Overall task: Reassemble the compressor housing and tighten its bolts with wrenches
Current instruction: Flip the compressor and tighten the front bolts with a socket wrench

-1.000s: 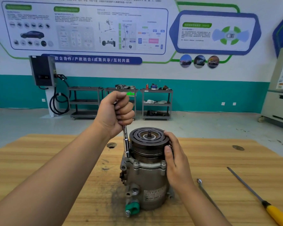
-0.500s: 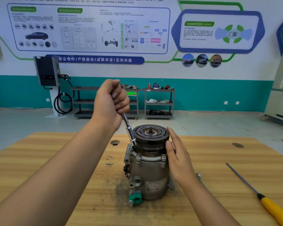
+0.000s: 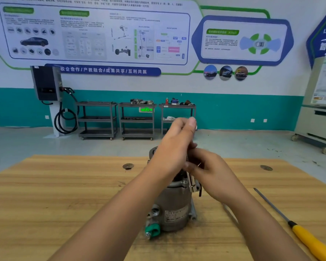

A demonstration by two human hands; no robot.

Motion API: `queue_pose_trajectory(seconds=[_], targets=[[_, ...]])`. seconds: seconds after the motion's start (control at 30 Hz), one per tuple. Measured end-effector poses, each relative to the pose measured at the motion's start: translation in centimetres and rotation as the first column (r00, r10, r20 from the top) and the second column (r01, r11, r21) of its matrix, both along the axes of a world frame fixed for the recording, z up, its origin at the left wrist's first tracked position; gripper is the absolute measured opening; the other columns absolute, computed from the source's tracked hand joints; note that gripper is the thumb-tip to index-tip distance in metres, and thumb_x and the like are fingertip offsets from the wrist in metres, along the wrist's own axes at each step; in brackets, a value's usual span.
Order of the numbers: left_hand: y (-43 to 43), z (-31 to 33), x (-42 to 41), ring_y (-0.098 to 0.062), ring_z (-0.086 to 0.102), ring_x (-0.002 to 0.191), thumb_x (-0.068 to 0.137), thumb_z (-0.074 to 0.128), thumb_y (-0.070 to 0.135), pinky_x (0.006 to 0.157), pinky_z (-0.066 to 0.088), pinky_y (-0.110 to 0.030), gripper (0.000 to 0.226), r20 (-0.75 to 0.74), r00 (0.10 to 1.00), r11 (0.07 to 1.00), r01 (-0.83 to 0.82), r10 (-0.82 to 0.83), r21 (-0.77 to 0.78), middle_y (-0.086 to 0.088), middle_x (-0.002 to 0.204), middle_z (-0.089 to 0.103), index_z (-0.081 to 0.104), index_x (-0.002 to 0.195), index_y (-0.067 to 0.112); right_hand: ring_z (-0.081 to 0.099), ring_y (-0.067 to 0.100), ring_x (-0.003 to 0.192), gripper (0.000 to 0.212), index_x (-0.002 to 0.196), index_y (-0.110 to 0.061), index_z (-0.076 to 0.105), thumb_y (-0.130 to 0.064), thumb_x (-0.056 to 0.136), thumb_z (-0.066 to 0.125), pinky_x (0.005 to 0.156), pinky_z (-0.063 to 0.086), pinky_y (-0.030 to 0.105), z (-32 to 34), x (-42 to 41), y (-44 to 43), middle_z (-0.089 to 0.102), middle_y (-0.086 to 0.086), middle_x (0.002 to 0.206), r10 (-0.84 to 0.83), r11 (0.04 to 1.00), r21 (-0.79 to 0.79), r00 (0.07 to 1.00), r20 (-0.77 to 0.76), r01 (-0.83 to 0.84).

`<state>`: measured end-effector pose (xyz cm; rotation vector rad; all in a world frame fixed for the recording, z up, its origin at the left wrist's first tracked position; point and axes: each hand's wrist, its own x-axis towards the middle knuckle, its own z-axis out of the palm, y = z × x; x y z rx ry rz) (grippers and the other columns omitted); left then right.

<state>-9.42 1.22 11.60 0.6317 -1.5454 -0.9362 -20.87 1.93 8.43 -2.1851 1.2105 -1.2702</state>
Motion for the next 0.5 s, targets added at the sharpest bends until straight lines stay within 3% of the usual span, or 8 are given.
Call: queue_pose_trajectory(seconds=[0.1,0.2,0.27,0.33,0.37,0.43,0.5], targets=[[-0.8,-1.3,0.5,-0.001,0.057,0.093,0.091,0.041,0.055,0.083,0.046,-0.019,0.023,0.094,0.995,0.993,-0.018,0.028,-0.114,0.012,0.095,0.057,0.054,0.097,0.037,0.061,0.019,0.077,0.013,0.082,-0.019,0.061,-0.007,0.083,0.065,0.071,0.05,0.039,0.2,-0.2,-0.4,0.065,0.001,0.076,-0.057,0.998,-0.014,0.998,0.035,0.058],[-1.8,-3.8,3.1,0.013,0.042,0.117,0.079,0.043,0.072,0.092,0.034,-0.003,0.049,0.081,0.961,0.951,-0.245,0.263,-0.187,0.019,0.129,0.046,0.036,0.122,0.05,0.068,0.011,0.074,0.02,0.087,-0.022,0.056,-0.002,0.086,0.06,0.063,0.052,0.024,0.4,-0.7,-1.2,0.071,0.0,0.074,-0.019,0.999,0.049,0.983,0.181,0.01],[-2.4,-6.8,5.0,0.008,0.034,0.125,0.071,0.049,0.076,0.099,0.03,-0.012,0.068,0.098,0.913,0.916,-0.384,0.395,-0.118,0.019,0.14,0.035,0.025,0.13,0.052,0.069,0.009,0.071,0.02,0.094,-0.017,0.052,0.002,0.089,0.054,0.058,0.05,0.017,0.7,-1.2,-1.9,0.073,-0.001,0.075,0.012,0.993,0.111,0.971,0.237,-0.04],[-3.0,-10.1,6.1,-0.003,0.028,0.131,0.058,0.062,0.077,0.104,0.03,-0.031,0.095,0.148,0.914,0.923,-0.384,0.377,0.025,0.016,0.148,0.027,0.014,0.136,0.052,0.069,0.01,0.069,0.019,0.096,-0.014,0.052,0.004,0.09,0.051,0.057,0.049,0.016,1.1,-1.4,-2.5,0.074,-0.001,0.075,0.042,0.988,0.137,0.976,0.214,-0.073],[-3.2,-11.3,6.4,-0.005,0.028,0.132,0.05,0.067,0.079,0.104,0.03,-0.033,0.105,0.156,0.933,0.936,-0.341,0.325,0.086,0.016,0.15,0.024,0.011,0.136,0.055,0.069,0.01,0.069,0.018,0.096,-0.013,0.052,0.004,0.091,0.05,0.057,0.048,0.016,1.3,-1.4,-2.7,0.074,-0.001,0.076,0.06,0.985,0.144,0.978,0.201,-0.09],[-3.7,-12.8,6.8,0.0,0.031,0.129,0.036,0.071,0.081,0.101,0.031,-0.028,0.114,0.167,0.96,0.959,-0.248,0.225,0.133,0.02,0.148,0.025,0.008,0.129,0.063,0.069,0.012,0.07,0.017,0.095,-0.013,0.053,0.003,0.091,0.049,0.057,0.048,0.016,1.5,-1.5,-3.0,0.074,0.001,0.077,0.086,0.983,0.143,0.977,0.197,-0.116],[-4.3,-13.7,7.0,0.013,0.035,0.122,0.033,0.074,0.079,0.099,0.033,-0.023,0.109,0.17,0.967,0.967,-0.215,0.191,0.133,0.035,0.138,0.027,0.009,0.121,0.073,0.07,0.014,0.07,0.017,0.094,-0.013,0.053,0.003,0.091,0.049,0.057,0.049,0.017,1.4,-1.6,-3.1,0.074,0.002,0.077,0.098,0.982,0.14,0.973,0.208,-0.128]])
